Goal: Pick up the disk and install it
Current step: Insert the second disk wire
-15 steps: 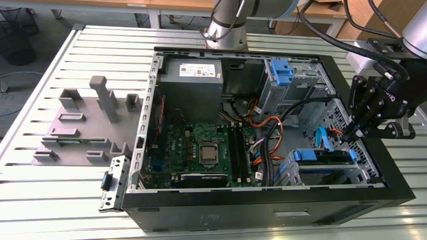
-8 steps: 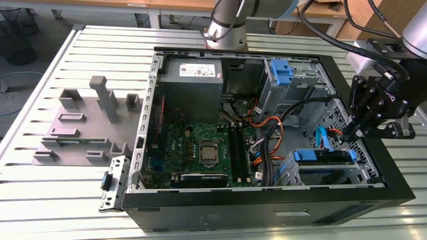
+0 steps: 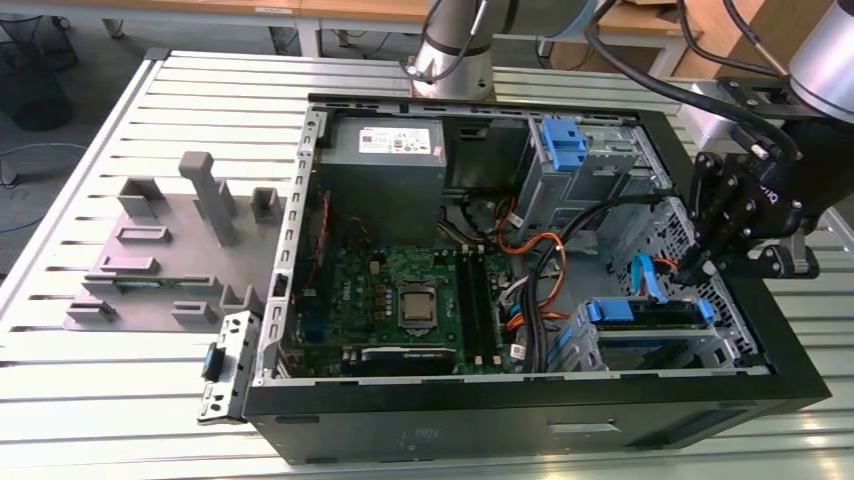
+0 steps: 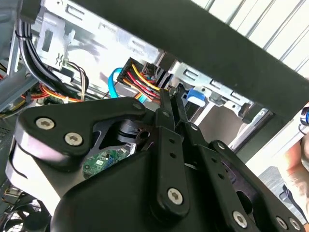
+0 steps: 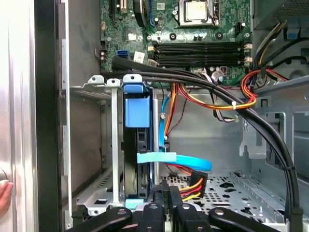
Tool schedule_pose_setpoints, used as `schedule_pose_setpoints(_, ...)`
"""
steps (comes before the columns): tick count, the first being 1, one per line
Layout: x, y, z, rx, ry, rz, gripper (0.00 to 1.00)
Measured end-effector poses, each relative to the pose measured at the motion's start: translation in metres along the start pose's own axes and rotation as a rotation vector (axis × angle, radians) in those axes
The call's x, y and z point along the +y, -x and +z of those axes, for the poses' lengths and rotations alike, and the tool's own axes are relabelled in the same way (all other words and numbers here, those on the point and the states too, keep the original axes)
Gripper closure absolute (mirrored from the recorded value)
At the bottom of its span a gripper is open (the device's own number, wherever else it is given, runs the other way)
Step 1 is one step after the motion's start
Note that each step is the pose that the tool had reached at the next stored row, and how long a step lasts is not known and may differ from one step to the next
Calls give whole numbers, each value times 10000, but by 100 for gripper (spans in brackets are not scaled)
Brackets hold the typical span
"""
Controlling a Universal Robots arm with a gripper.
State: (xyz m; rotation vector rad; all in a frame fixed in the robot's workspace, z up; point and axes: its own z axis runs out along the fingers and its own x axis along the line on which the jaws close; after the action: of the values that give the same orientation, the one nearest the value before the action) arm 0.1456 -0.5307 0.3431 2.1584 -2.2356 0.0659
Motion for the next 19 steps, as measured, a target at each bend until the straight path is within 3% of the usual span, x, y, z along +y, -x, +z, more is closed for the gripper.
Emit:
schedule_pose_setpoints(7,97,-44,2,66,-94,-10,84)
schedule_pose_setpoints(19,96,-68,21,591,-115,-16,84)
